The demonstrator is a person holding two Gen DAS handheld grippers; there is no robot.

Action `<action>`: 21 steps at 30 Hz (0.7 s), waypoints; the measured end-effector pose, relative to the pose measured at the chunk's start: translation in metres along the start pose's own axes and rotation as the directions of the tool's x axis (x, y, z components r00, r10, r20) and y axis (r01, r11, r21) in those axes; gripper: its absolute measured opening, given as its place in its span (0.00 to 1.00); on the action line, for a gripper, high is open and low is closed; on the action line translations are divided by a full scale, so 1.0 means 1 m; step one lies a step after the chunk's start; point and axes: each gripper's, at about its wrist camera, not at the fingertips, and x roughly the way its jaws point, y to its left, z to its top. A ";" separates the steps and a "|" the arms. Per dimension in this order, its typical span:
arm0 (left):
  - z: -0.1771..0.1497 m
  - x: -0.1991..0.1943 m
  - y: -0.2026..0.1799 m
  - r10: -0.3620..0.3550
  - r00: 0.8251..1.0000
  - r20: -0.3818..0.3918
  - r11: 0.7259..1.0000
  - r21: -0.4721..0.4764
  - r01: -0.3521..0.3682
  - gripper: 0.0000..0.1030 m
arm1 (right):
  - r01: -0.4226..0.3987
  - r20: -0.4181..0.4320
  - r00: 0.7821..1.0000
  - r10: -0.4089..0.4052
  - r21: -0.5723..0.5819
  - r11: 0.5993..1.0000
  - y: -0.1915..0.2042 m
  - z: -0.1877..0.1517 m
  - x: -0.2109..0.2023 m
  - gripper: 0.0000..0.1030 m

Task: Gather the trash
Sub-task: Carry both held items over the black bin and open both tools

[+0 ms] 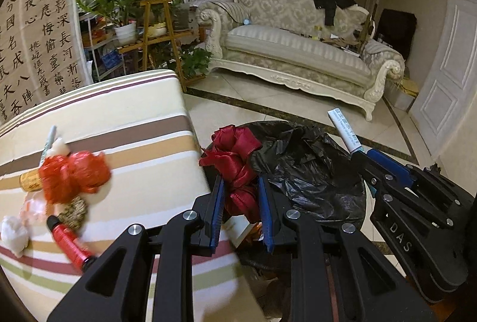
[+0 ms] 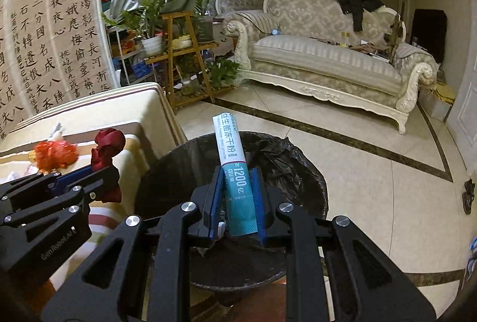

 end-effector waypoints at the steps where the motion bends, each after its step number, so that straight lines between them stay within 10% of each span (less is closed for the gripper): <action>1: 0.001 0.002 -0.001 0.000 1.000 -0.003 1.000 0.001 0.000 0.22 | 0.000 0.000 1.000 0.000 0.000 1.000 0.000 0.000 0.000 0.19; 21: 0.005 -0.012 0.014 0.060 0.998 0.031 0.998 -0.031 -0.059 0.69 | 0.016 -0.007 1.000 -0.016 0.013 1.000 -0.003 -0.001 0.003 0.42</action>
